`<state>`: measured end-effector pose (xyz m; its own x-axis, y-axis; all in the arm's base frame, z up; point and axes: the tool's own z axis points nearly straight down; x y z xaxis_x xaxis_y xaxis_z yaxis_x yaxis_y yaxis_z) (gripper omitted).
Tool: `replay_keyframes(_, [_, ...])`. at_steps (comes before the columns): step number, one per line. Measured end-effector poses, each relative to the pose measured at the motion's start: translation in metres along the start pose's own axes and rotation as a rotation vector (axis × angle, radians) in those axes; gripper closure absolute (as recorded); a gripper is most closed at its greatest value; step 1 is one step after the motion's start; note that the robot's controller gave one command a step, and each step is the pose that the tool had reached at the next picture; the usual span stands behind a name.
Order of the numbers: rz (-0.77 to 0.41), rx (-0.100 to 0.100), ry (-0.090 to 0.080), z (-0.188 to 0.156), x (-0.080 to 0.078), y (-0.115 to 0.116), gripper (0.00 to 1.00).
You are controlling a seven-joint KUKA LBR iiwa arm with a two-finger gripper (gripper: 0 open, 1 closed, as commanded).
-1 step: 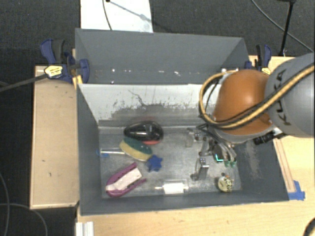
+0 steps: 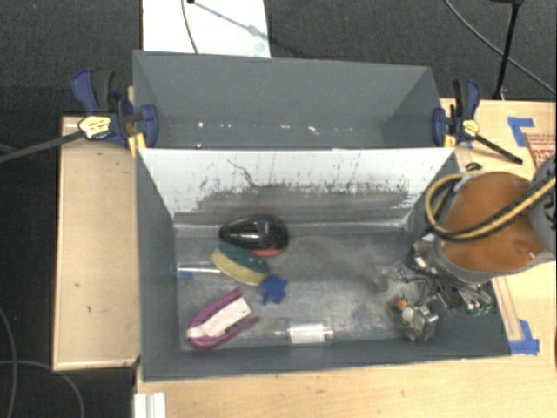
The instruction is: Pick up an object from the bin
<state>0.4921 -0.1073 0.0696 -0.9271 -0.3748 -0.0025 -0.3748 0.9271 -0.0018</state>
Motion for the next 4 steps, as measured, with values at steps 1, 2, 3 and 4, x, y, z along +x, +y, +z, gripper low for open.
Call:
replay_keyframes(1, [-0.192,0.001,-0.001,-0.031,0.019,-0.011,0.00])
replay_keyframes(2, [-0.301,0.001,-0.004,-0.031,0.026,-0.028,0.00])
replay_keyframes(3, [-0.422,0.006,-0.012,-0.003,0.006,0.012,0.00])
replay_keyframes(4, [-0.770,-0.019,-0.001,-0.002,0.018,-0.029,0.00])
